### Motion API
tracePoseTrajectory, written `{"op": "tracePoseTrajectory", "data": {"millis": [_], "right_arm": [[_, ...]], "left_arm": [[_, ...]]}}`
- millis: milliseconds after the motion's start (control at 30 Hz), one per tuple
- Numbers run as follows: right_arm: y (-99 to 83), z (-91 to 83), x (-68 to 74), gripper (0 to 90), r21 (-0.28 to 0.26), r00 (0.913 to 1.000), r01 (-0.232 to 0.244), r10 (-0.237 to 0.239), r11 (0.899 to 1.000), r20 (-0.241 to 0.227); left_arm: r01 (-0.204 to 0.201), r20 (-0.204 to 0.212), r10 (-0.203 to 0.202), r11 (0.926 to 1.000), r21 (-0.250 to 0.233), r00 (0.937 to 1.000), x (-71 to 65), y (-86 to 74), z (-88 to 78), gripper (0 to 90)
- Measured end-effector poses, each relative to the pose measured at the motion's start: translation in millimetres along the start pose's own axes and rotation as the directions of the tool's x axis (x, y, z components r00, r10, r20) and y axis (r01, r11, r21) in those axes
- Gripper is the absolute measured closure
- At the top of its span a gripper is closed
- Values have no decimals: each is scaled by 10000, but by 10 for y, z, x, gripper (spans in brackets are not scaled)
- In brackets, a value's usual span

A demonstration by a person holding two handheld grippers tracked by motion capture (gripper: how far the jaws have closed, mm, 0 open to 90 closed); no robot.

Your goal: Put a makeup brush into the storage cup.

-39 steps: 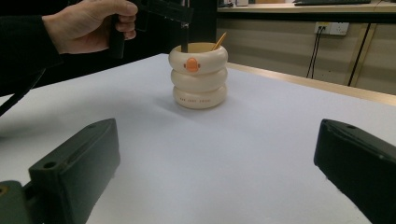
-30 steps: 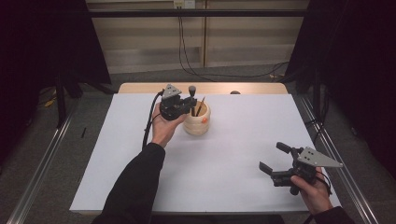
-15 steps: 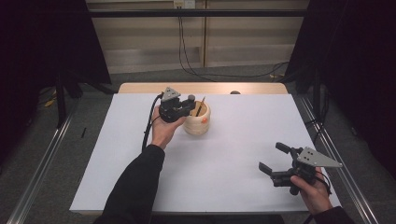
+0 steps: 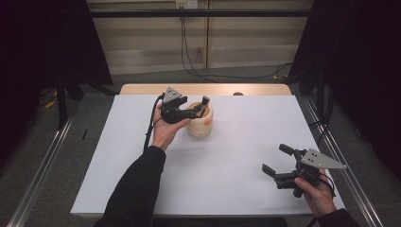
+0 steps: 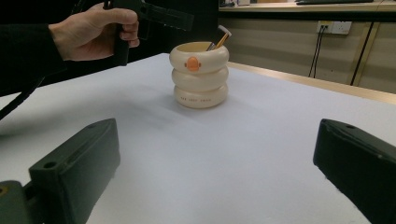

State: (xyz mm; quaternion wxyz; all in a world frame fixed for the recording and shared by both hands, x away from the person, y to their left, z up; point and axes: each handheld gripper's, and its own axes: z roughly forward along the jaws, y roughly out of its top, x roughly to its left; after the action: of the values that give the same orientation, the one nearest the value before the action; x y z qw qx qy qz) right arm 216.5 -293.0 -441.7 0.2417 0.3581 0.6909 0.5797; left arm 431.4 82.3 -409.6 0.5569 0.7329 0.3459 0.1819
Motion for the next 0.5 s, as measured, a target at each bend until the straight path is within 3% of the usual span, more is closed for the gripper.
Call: {"op": "tracePoseTrajectory", "data": {"millis": [167,233,300,333,433,500], "right_arm": [[-1,5,-7,3,-9,10000,-24,24,10000,35],[-1,5,-5,3,-21,10000,-28,28,10000,34],[1,2,-2,3,-28,10000,-26,26,10000,3],[1,1,1,3,-24,10000,-45,45,10000,25],[1,2,-1,2,-32,10000,-44,44,10000,2],[2,3,-4,2,-30,10000,-86,86,10000,9]], "left_arm": [[-136,-24,136,9999,-95,9999,-15,17,-14,155],[-39,-83,38,10000,-75,10000,-16,21,-15,80],[314,-143,-315,9995,-84,9994,-5,29,-22,5],[493,4,-493,9986,-171,9988,5,31,-28,16],[149,30,-148,9997,-199,9999,14,34,-49,3],[178,-8,-178,9997,-163,9998,10,40,-60,15]]}}
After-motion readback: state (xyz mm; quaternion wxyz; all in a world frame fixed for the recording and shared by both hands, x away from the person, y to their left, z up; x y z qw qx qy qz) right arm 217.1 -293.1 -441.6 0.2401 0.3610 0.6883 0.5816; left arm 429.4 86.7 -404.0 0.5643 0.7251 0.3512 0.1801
